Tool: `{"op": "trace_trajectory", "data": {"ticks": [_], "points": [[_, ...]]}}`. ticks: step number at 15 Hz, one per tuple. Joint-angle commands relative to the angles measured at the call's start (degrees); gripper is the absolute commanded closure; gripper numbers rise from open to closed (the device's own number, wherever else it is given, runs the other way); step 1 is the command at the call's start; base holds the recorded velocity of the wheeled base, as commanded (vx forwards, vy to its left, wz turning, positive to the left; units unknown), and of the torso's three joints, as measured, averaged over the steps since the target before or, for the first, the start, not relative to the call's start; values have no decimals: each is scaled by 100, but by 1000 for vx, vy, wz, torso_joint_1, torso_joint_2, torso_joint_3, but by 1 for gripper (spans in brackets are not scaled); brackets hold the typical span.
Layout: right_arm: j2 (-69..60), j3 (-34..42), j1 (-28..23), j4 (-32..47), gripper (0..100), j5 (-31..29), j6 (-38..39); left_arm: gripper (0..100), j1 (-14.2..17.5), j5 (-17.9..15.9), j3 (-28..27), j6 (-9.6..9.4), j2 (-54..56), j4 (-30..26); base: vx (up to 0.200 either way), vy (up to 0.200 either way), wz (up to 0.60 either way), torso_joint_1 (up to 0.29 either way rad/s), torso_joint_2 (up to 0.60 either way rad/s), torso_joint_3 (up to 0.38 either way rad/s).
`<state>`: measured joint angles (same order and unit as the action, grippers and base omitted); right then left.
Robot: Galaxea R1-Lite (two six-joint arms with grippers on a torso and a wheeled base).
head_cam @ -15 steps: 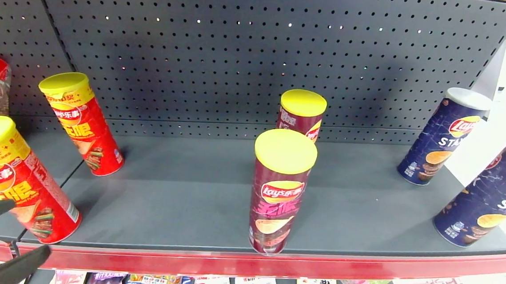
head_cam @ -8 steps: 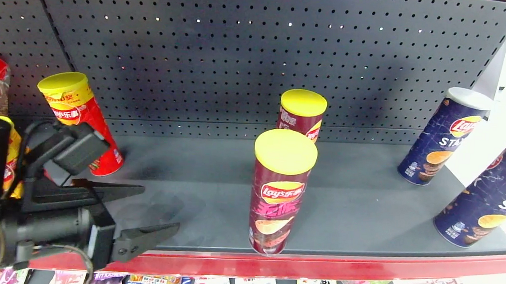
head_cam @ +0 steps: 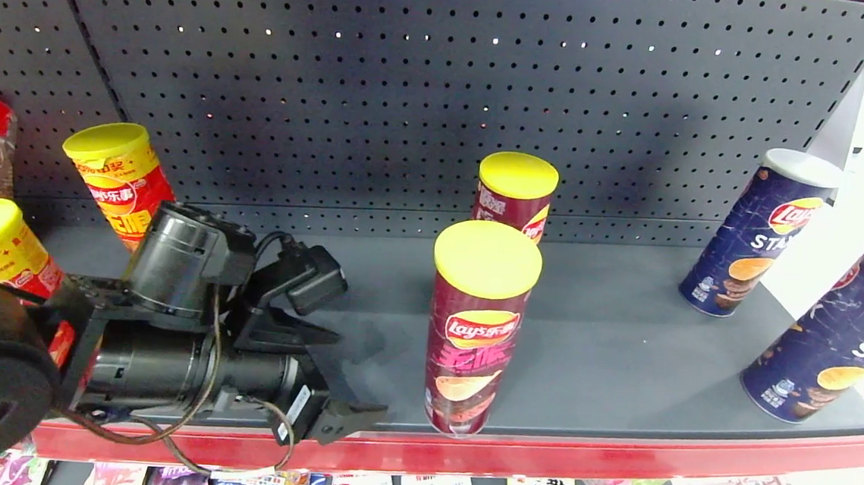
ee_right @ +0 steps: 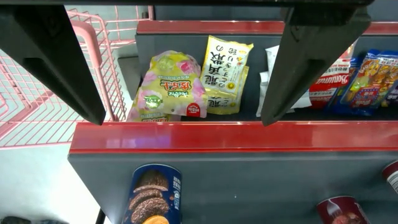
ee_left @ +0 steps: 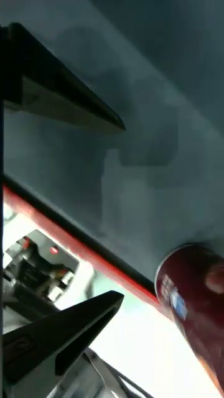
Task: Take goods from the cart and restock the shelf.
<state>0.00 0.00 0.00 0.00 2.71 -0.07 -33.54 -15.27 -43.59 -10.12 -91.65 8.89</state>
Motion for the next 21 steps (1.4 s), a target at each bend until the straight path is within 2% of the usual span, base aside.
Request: {"op": "trace_trajectory", "data": {"ticks": [1, 8, 21], "points": [[9, 0, 0, 0, 0, 2, -1, 0, -30, -46, -176, -34, -336, -1, 0, 0, 0, 0, 0, 0], [9, 0, 0, 0, 0, 2, -1, 0, -118, -55, -659, -52, -811, 8, 0, 0, 0, 0, 0, 0], [9, 0, 0, 0, 0, 2, -1, 0, -338, -19, -1178, -60, -1312, 8, 0, 0, 0, 0, 0, 0]]}}
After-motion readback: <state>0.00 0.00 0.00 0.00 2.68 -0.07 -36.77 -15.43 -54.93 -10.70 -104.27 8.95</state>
